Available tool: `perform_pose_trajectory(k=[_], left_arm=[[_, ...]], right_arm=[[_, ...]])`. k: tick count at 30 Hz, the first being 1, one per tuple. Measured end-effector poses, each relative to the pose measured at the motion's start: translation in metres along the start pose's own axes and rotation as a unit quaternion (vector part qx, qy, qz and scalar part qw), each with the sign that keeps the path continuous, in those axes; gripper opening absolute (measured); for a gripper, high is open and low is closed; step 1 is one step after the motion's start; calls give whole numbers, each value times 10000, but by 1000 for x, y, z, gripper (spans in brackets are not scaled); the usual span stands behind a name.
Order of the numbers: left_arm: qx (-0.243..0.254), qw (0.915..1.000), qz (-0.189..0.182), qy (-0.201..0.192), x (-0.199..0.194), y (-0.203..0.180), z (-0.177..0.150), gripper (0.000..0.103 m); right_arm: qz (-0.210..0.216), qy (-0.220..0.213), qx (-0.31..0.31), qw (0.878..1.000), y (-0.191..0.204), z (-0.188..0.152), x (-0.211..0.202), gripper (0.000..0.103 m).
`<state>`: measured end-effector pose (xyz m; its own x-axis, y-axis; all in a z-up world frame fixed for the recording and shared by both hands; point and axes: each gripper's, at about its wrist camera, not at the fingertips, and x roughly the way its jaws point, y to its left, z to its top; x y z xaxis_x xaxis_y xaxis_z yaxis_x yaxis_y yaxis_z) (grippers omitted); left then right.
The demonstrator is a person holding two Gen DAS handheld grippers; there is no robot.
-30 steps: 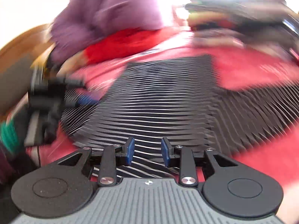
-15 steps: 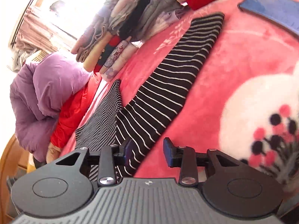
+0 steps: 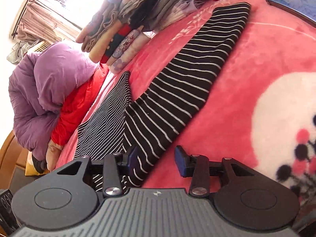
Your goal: Fold clothes
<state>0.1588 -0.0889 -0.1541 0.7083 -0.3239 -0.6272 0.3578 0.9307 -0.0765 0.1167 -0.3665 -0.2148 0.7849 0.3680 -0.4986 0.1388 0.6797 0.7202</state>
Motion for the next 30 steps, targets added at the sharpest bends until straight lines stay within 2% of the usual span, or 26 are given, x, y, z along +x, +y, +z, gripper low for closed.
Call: perform_pose_trajectory(k=[5, 9, 11, 15, 19, 25, 30], left_arm=[[223, 9995, -225, 9, 14, -31, 29, 49], [273, 9983, -503, 141, 36, -54, 57, 54], [214, 9976, -627, 215, 47, -66, 71, 54], [526, 9945, -878, 201, 67, -100, 92, 54], [1033, 9880, -1096, 348, 90, -140, 111, 54], [1552, 9770, -1343, 582, 120, -189, 125, 54], [1973, 9664, -1437, 808, 146, -224, 130, 54]], right_arm=[[-57, -282, 233, 9993, -10, 10, -12, 47], [8, -486, 713, 9963, -29, 19, -21, 47], [-30, -578, 732, 9956, -32, 22, -24, 47], [-6, -954, 892, 9914, -42, 30, -37, 48], [-79, -1266, 1629, 9785, -71, 34, -48, 48], [-133, -1472, 1845, 9717, -77, 33, -55, 47], [-72, -1698, 2290, 9585, -92, 33, -65, 46]])
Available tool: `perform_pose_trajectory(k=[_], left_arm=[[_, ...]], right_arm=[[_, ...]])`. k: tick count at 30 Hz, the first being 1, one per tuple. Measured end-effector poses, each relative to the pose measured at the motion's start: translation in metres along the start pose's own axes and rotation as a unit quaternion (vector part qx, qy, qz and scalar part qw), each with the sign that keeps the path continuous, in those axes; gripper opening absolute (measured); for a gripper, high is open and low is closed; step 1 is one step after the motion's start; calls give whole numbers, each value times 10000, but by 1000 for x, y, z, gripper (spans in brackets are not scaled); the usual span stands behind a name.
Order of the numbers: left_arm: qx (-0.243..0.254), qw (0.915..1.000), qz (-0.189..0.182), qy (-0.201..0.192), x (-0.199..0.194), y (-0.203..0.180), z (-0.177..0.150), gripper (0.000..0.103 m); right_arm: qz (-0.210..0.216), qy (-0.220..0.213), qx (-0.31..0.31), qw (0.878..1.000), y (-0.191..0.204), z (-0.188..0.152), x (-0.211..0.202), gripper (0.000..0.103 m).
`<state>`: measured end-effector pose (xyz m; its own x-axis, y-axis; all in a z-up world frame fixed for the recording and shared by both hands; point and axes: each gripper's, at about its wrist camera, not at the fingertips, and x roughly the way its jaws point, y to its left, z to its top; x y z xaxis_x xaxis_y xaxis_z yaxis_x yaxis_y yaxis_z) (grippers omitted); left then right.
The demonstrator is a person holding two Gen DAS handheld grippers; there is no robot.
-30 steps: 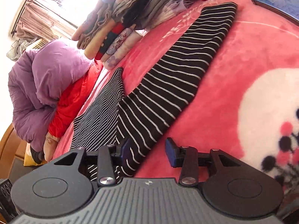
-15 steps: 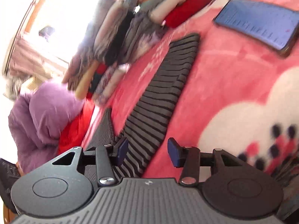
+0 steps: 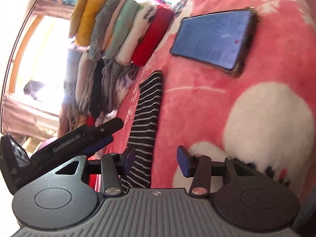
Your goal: Fold clothes
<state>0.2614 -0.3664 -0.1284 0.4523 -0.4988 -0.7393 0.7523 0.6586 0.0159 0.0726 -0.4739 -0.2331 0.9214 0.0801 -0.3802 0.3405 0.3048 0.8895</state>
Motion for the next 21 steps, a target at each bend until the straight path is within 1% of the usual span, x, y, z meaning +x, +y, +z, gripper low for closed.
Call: perform_pose_trajectory(k=[3, 5, 6, 10, 12, 17, 20, 21], left_arm=[[303, 9994, -85, 175, 20, -12, 12, 53], [548, 9982, -94, 236, 32, -22, 17, 51], [680, 9973, -85, 261, 38, -27, 18, 47], [1147, 9927, 66, 370, 59, -46, 19, 37], [1397, 9893, 191, 373, 68, -55, 17, 34], [1835, 9811, 486, 377, 83, -72, 18, 33], [1549, 9854, 633, 310, 83, -65, 21, 28], [1447, 9867, 681, 287, 83, -63, 22, 22]], right_arm=[[23, -71, 232, 9997, -7, -1, -3, 45], [125, -124, 475, 9987, -13, -1, -3, 45], [169, -153, 594, 9980, -15, 0, -4, 44], [307, -255, 979, 9944, -23, 1, -5, 43], [332, -266, 1080, 9932, -26, 1, -7, 42], [329, -275, 1158, 9924, -28, 1, -9, 40], [313, -273, 1122, 9928, -27, 1, -8, 40], [309, -272, 1113, 9929, -27, 2, -7, 40]])
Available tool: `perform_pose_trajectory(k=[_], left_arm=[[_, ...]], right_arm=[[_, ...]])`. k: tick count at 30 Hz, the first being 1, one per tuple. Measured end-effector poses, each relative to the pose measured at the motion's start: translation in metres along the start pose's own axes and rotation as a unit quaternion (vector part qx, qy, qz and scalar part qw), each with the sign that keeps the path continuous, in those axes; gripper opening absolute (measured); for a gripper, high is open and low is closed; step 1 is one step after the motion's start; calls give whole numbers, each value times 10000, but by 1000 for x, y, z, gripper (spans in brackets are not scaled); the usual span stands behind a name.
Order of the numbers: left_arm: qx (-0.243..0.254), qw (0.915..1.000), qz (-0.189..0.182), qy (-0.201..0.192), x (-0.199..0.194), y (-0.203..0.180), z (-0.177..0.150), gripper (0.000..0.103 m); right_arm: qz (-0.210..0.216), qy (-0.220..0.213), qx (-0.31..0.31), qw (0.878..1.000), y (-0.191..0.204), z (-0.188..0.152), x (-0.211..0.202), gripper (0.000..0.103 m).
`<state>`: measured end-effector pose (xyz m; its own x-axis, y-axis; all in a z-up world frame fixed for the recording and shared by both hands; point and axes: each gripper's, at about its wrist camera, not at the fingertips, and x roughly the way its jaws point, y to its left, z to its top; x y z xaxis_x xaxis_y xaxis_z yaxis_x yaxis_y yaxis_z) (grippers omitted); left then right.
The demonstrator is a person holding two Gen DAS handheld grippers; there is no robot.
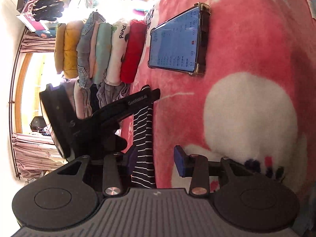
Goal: Fold clothes
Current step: 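Grasp the sleeve end with the left gripper and lift it up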
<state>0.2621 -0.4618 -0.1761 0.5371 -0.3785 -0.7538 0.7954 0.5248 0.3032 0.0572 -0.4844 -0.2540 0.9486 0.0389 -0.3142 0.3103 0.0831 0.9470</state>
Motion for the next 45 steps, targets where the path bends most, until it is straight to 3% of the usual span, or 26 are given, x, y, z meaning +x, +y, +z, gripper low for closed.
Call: perform_pose_trajectory(k=[2, 5, 6, 11, 13, 17, 18, 21, 25, 30, 34, 37, 42, 45], left_arm=[[-245, 9997, 96, 4, 0, 4, -1, 19], [75, 9996, 264, 32, 5, -10, -1, 12], [-18, 9997, 234, 30, 3, -9, 1, 7], [-1114, 9930, -36, -400, -40, 27, -1, 3], [-1661, 9834, -189, -701, -71, 50, -9, 3], [-2503, 9586, -235, -1338, -138, 103, -34, 3], [-2640, 9532, -193, -1462, -154, 112, -42, 3], [-2948, 9392, -12, -1762, -198, 142, -67, 3], [-3348, 9190, 242, -2068, -248, 178, -105, 3], [-3843, 8932, 472, -2287, -296, 221, -153, 3], [-4156, 8761, 613, -2364, -326, 248, -192, 3], [-4288, 8678, 670, -2420, -346, 258, -216, 3], [-4373, 8615, 832, -2441, -368, 261, -251, 3], [-4441, 8574, 929, -2427, -376, 261, -277, 3]], right_arm=[[-9, 7, -33, 10000, 0, 0, 0, 40], [-27, 11, -107, 9999, 1, 0, 0, 40], [-40, 12, -148, 9999, 2, -1, 1, 40], [-147, 48, -515, 9986, 8, -4, 3, 41], [-204, 94, -745, 9970, 13, -6, 4, 42], [-273, 209, -1325, 9906, 28, -15, 6, 56], [-283, 242, -1494, 9881, 33, -18, 6, 62], [-194, 394, -2221, 9740, 53, -34, 8, 66], [44, 638, -3515, 9340, 83, -73, 8, 66], [279, 1092, -5001, 8586, 107, -138, 13, 66], [194, 1458, -5655, 8116, 111, -178, 21, 66], [107, 1546, -6023, 7831, 112, -199, 27, 62], [-59, 1664, -6595, 7330, 106, -228, 33, 39], [-160, 1631, -6861, 7088, 101, -239, 29, 38]])
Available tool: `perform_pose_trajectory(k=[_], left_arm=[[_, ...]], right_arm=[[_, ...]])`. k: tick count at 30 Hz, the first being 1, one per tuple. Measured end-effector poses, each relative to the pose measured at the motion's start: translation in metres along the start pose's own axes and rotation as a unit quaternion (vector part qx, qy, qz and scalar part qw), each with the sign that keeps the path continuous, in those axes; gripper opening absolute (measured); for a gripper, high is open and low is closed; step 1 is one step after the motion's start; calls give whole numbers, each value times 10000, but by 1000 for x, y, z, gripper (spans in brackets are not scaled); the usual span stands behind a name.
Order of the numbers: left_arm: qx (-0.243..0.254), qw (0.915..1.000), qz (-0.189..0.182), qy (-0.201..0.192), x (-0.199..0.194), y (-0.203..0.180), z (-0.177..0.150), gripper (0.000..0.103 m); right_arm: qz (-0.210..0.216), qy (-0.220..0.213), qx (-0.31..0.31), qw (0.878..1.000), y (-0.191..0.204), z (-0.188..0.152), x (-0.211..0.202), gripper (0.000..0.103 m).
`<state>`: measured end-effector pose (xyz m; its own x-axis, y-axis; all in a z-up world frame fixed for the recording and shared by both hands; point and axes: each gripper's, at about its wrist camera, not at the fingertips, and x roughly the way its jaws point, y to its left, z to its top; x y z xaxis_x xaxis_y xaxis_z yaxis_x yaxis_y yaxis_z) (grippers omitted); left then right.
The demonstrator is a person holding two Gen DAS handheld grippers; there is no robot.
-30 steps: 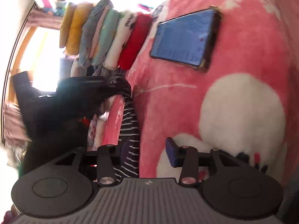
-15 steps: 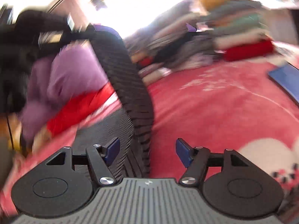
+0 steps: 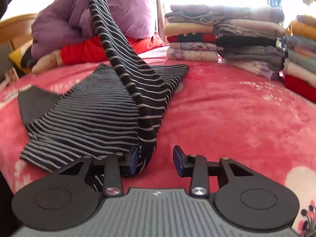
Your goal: Fold clothes
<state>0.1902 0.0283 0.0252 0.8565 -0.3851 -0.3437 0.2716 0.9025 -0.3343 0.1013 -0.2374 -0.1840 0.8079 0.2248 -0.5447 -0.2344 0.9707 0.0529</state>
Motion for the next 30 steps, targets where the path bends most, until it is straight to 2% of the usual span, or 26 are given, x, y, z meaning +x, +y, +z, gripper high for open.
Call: perform_pose_trajectory(k=[5, 13, 24, 30], left_arm=[[-255, 9990, 359, 3, -17, 42, -22, 3], [-653, 9955, 685, 93, -28, 94, -52, 3], [-806, 9874, 1291, 441, -9, 137, -99, 3], [-1100, 9845, 1279, 478, -10, 149, -120, 3]], right_arm=[[-217, 88, -415, 9989, 9, -9, 1, 38], [-322, -57, -1261, 9915, 31, -18, -7, 39], [-354, -26, -1588, 9867, 37, -18, -15, 38], [-406, 149, -1477, 9881, 29, -19, -15, 38]])
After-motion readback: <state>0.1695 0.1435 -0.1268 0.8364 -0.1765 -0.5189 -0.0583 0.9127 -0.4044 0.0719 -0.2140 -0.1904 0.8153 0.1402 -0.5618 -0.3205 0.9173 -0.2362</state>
